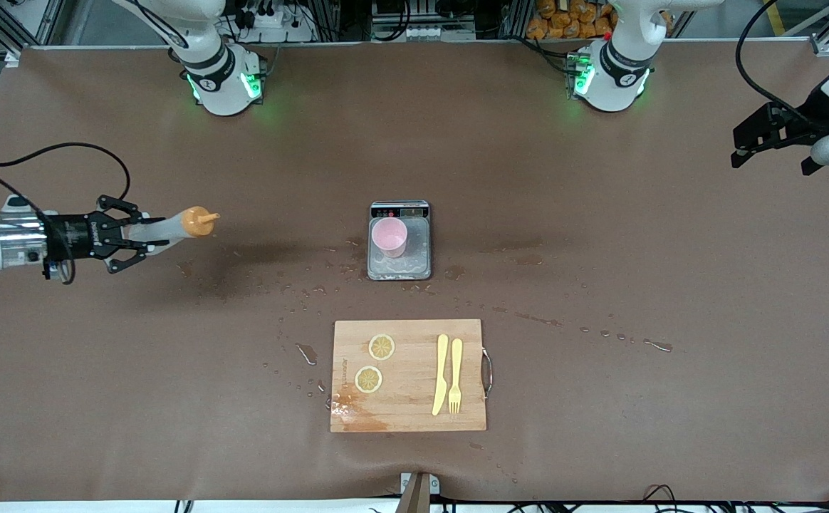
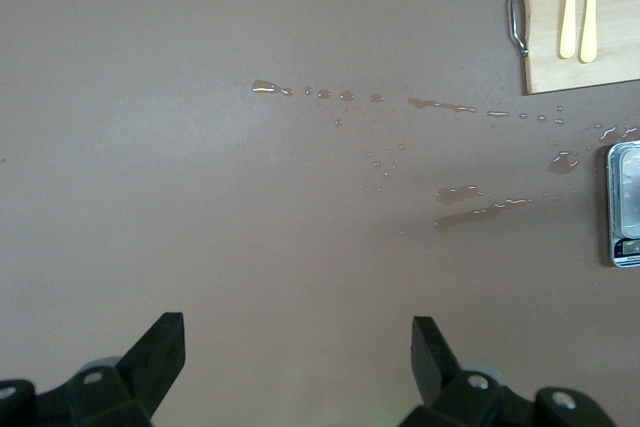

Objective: Add sauce to pink cup with both arms
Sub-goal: 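Carry the bottle back beside the cup with the right gripper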

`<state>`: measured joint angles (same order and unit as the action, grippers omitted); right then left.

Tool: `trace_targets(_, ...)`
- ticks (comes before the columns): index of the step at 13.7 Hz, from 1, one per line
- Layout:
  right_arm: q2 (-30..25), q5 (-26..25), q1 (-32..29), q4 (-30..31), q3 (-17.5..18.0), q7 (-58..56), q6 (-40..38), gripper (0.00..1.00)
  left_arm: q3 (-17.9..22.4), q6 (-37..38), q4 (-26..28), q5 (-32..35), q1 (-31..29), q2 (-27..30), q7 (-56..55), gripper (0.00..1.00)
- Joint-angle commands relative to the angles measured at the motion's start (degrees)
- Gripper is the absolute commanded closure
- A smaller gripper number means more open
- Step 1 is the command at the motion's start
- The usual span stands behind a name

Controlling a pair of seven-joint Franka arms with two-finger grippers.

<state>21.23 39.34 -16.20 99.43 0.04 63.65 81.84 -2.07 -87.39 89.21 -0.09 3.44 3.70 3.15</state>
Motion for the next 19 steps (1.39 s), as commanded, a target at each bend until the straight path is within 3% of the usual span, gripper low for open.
trace_targets(1,5.12,6.88,-6.20,-0.20,1.19,-6.85,-4.66,0.59,0.23,0.91,-1.41,-0.17,-0.37,-0.44,3.44,0.00)
trace_targets(5,10.84,10.49,-9.46,-0.47,1.10,-12.22,-6.00,0.56,0.23,0.91,-1.41,-0.26,-0.28,-0.44,3.27,0.00)
trace_targets(11,17.61,9.88,-11.74,-1.87,1.01,-20.31,-5.47,0.56,-0.30,0.99,-1.41,-1.05,0.16,-0.09,0.46,0.00)
trace_targets(13,19.81,9.88,-12.45,-1.87,1.01,-23.30,-5.47,0.51,-0.83,0.99,-1.32,-1.05,0.25,-0.18,0.45,0.00)
trace_targets(19,20.96,9.18,-13.07,-2.05,0.92,-25.59,-4.76,0.51,-3.29,1.08,-1.23,-1.14,0.34,0.17,0.02,0.00)
